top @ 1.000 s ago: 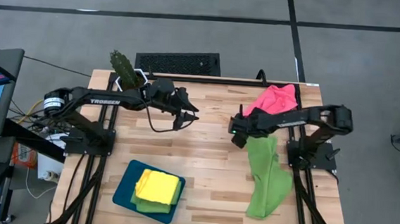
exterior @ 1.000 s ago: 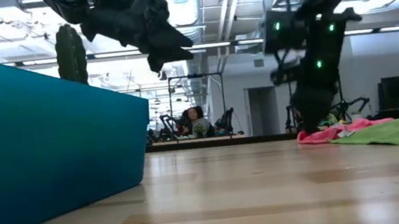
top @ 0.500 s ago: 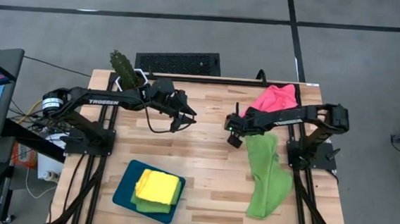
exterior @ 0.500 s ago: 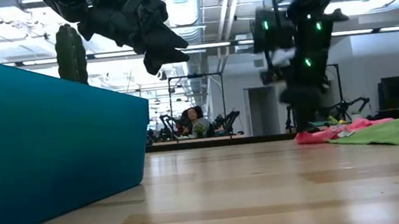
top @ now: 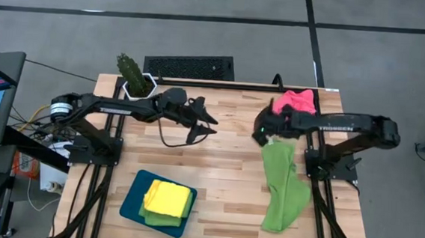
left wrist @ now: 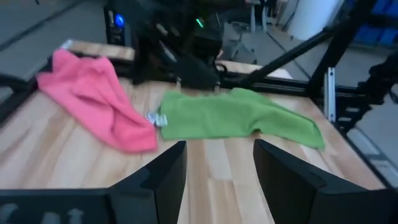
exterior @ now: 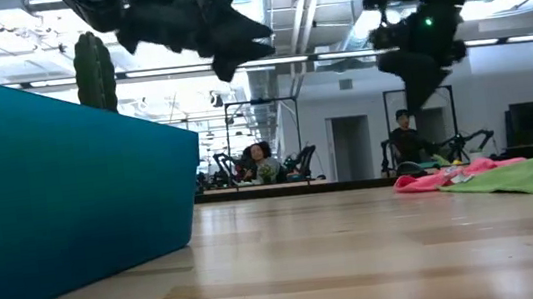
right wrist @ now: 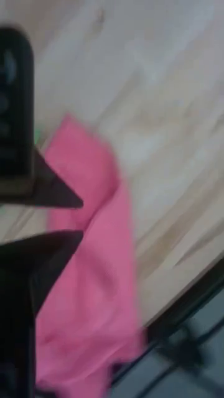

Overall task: Fold microfiber towels
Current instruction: Fold the pink microfiber

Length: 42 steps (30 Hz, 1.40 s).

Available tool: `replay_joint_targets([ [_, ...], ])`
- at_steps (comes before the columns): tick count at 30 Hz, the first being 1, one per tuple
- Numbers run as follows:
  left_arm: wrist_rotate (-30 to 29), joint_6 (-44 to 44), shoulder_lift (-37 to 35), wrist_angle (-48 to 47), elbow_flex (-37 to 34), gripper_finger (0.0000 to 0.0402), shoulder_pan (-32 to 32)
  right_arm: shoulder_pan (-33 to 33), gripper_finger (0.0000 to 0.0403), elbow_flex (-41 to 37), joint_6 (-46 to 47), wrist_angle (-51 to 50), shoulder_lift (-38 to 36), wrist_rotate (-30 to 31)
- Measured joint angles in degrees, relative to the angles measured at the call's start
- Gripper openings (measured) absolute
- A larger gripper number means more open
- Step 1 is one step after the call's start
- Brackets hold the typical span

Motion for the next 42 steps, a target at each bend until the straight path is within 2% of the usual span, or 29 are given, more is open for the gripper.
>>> replay_joint_targets([
  [7,1.61,-6.0,9.02,12.78,-0.1,0.0204,0.56,-12.27,0.0226,-0.01,1.83,-8.1,-1.15,-3.0],
  [9,2.74,-7.8,12.13,15.55,-0.08,0.0212,0.54,-14.78,0.0252,-0.53,1.9,-9.08,-1.17,-2.98],
  [12,5.19,-9.87,16.35,16.24,1.25,0.0219,0.07,-16.99,0.0264,-3.15,1.55,-6.47,-0.65,-3.09],
  [15,6.3,-10.04,19.1,16.33,2.77,0.022,-0.74,-18.75,0.0261,-6.88,-1.4,-3.7,-0.76,-3.31],
  [20,8.29,-9.79,20.38,16.03,4.71,0.022,-1.14,-17.89,0.0259,-12.76,-16.81,6.93,-0.76,-12.02],
  [24,8.29,-9.03,20.38,15.93,5.34,0.022,-1.13,-15.42,0.026,-15.08,-25.76,12.16,0.02,-13.11],
  [29,8.23,-8.65,20.38,15.24,5.43,0.022,-1.1,-13.66,0.026,-15.76,-29.91,13.61,1.89,-12.21],
  [34,7.59,-7.87,20.38,14.46,5.43,0.022,-1.1,-12.77,0.0255,-15.74,-31.31,16.0,7.12,-13.13],
  [38,7.62,-7.85,20.38,13.5,5.43,0.022,-1.14,-10.85,0.0211,-14.27,-30.11,17.01,11.77,-11.41],
  [42,7.5,-6.9,20.38,12.03,5.43,0.022,-1.23,-8.09,0.0117,-12.54,-29.77,16.52,12.31,-10.93],
])
